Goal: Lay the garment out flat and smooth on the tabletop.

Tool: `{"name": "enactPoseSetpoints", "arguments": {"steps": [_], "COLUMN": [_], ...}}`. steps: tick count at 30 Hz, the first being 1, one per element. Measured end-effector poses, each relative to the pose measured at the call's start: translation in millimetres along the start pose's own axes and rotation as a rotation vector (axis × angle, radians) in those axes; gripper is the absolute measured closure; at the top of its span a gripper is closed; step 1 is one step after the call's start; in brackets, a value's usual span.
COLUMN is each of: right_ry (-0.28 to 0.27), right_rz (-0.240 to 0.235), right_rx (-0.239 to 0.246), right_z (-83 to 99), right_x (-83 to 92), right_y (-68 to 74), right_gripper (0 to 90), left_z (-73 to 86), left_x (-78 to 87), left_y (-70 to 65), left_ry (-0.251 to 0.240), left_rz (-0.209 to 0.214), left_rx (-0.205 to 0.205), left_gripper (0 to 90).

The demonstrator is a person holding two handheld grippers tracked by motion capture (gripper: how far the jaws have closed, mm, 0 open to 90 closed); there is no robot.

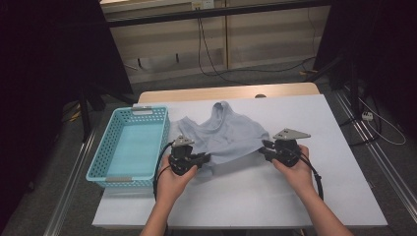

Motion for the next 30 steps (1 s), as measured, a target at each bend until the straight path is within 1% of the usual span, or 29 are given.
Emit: {"name": "enactPoseSetpoints", "arguments": {"steps": [3,4,7,9,10,12,13,15,16,19,20,23,24,25,27,30], "right_ry": [0.015,0.021,0.041,0.056,0.056,0.075,0.084,0.084,0.081,0.085,0.090,0.094,0.088,0.083,0.073,0.042], "right_rz": [0.013,0.019,0.044,0.068,0.068,0.095,0.107,0.107,0.105,0.109,0.106,0.086,0.080,0.068,0.058,0.048], "right_rx": [0.006,0.008,0.017,0.009,0.009,0.005,0.000,-0.023,-0.029,-0.007,0.004,0.018,0.028,0.031,0.031,0.007], "right_z": [1.9,2.9,5.6,8.4,8.4,11.0,12.1,13.1,13.0,13.0,13.6,13.5,12.6,11.6,9.3,4.4], "right_x": [-4.2,-6.0,-10.0,-12.8,-12.8,-14.7,-15.7,-16.9,-16.9,-18.5,-19.6,-20.8,-20.3,-19.4,-16.6,-8.4], "right_y": [2.0,2.5,2.4,-1.2,-1.2,-5.1,-7.3,-11.6,-13.0,-13.5,-12.8,-10.0,-9.5,-8.7,-9.0,-11.0], "right_gripper": [50.4,48.3,47.0,46.8,46.8,43.2,43.2,43.9,45.6,50.5,56.0,71.6,78.9,83.8,86.7,88.0], "left_z": [-0.3,-0.3,-0.4,-0.7,-0.7,-1.1,-1.2,-1.3,-1.5,-1.5,-1.4,-1.6,-1.9,-2.2,-2.6,-3.6], "left_x": [0.2,0.2,0.4,1.1,1.1,1.1,1.2,1.6,1.6,1.5,1.4,1.4,1.7,1.8,2.6,3.1], "left_y": [0.8,0.9,0.9,1.0,1.0,0.8,0.9,1.2,1.1,1.2,1.2,1.2,1.2,1.0,1.6,1.6], "left_ry": [0.005,0.006,0.005,0.000,0.000,-0.007,-0.007,-0.006,-0.008,-0.008,-0.007,-0.007,-0.008,-0.012,-0.013,-0.023], "left_rz": [0.002,0.002,0.001,0.000,0.000,-0.002,-0.002,-0.003,-0.003,-0.001,-0.001,0.000,-0.001,-0.001,-0.003,-0.004], "left_rx": [-0.005,-0.007,-0.008,-0.002,-0.002,0.004,0.004,-0.003,-0.001,0.000,0.000,-0.001,-0.002,0.002,-0.001,0.004], "left_gripper": [81.8,81.8,81.8,81.8,81.8,81.8,81.8,81.8,81.9,81.8,81.8,81.8,81.9,81.8,81.9,81.9]}}
Point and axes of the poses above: each handheld gripper's, and its own axes: x roughly backward along the jaws, z roughly out of its underside, y roughly to its left, the point moved 4 cm from there along -x, roughly forward along the jaws
